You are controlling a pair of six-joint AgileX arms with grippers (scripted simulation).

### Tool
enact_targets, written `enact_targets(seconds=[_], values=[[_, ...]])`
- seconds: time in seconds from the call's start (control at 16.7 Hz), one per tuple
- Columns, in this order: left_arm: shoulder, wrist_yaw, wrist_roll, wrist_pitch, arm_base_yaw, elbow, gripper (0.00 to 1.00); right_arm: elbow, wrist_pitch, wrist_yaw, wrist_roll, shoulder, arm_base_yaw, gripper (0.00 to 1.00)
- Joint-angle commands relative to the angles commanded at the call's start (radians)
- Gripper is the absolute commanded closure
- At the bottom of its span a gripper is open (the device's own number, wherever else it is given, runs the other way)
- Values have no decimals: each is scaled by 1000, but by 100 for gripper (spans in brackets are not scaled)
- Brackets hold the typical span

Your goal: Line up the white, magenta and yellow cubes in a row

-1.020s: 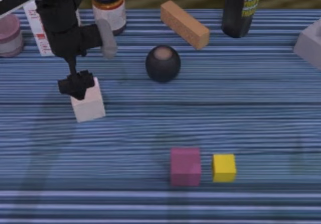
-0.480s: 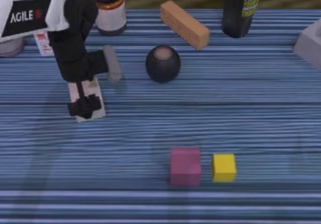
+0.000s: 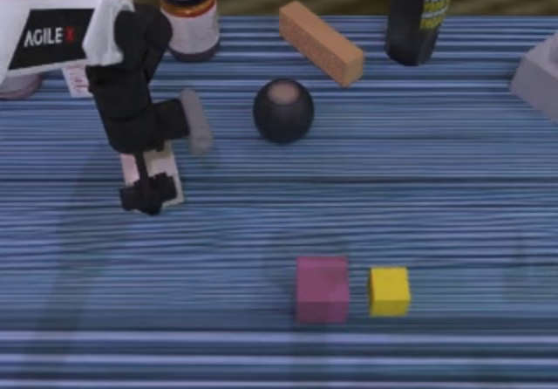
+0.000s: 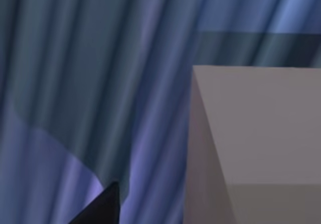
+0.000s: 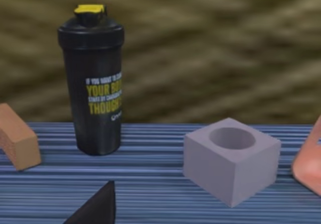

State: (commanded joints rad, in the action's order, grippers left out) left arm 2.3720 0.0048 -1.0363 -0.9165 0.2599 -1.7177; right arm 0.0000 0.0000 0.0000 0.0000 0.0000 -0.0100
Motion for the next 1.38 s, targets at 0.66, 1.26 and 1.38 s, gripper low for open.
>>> enact_targets(seconds=[0.66, 1.26, 1.38], values=[[0, 0, 0, 0, 0, 0, 98, 0, 0, 0, 0, 0, 0, 0], [-15, 3, 3, -13, -1, -1, 100, 0, 0, 0, 0, 0, 0, 0], [-27, 3, 1, -52, -3, -28, 100, 0, 0, 0, 0, 0, 0, 0]])
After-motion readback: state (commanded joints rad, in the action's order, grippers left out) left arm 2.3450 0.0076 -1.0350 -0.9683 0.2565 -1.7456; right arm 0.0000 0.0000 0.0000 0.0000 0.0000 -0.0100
